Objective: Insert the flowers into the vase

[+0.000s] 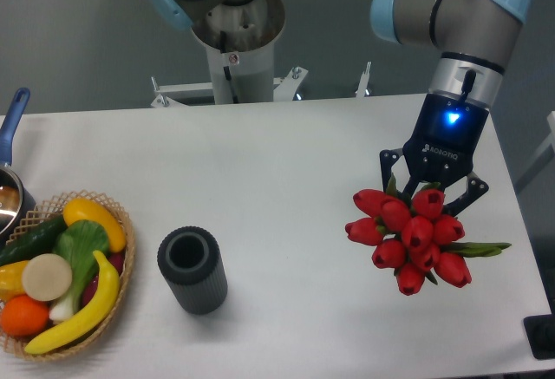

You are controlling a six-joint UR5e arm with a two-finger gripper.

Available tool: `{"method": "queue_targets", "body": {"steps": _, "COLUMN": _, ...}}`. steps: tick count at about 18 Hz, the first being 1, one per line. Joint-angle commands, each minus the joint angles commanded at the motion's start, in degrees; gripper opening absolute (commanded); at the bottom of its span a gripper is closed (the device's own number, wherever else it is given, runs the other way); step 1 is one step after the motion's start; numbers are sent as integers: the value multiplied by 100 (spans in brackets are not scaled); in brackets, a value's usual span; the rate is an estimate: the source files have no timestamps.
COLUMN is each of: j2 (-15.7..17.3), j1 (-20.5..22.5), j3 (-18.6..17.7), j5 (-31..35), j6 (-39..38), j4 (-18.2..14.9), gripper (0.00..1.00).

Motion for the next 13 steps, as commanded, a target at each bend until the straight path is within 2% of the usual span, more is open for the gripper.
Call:
{"method": "queue_targets", "body": {"steps": 6, "j2": -62, "j1": -289, "j3": -26, "j5": -166, "j6": 17, "j4": 26, "gripper": 31}}
{"method": "queue_targets", "body": {"steps": 10, "j2": -114, "j1": -360, "j3": -272, "j5": -1702, "j6": 114, "j4": 281, "gripper": 31}}
{"method": "queue_targets", "body": {"steps": 13, "j2": -97, "j1": -649, "j3": -316, "j5": -2170, "j6": 149, "j4": 308, "gripper": 31}}
